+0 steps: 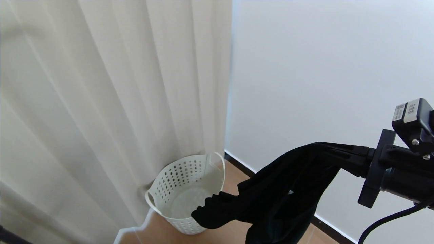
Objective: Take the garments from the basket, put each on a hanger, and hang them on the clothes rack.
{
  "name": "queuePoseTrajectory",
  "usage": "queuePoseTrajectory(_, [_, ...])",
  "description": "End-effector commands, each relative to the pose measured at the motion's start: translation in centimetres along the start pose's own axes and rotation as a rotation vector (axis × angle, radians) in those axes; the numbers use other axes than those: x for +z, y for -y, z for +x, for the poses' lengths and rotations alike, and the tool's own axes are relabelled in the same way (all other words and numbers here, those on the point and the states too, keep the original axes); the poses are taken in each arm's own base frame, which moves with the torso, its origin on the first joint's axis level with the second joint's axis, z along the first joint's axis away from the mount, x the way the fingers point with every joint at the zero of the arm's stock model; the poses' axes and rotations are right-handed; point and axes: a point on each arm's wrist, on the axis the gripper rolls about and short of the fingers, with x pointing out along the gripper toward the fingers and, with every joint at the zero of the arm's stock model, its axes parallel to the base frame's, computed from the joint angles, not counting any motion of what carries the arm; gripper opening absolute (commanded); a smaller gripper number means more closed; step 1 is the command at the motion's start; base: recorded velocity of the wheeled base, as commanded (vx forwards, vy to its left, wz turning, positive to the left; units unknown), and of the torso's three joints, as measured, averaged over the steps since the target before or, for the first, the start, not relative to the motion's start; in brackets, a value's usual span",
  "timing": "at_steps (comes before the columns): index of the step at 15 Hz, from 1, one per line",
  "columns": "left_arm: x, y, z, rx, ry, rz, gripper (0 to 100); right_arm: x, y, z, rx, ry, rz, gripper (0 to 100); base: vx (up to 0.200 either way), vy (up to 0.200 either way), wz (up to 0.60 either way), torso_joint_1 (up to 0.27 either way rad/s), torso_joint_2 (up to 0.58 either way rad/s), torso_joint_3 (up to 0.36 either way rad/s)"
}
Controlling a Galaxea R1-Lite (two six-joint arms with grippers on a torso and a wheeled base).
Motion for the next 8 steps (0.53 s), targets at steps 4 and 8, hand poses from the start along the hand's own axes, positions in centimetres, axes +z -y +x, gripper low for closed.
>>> queuePoseTrajectory(4, [0.02, 0.0, 0.02, 0.0, -0.002, -0.001, 100, -0.03, -0.02, 0.0, 0.001, 0.0, 0.0, 0, 0.0, 0.0, 0.0, 0.067, -0.22, -0.058])
queuePoseTrajectory(8, [0.02, 0.0, 0.02, 0.002, -0.002, -0.001, 100, 0.23, 0.04, -0.06, -0.001, 0.011, 0.026, 0, 0.0, 0.0, 0.45, 0.01, -0.02, 0.145])
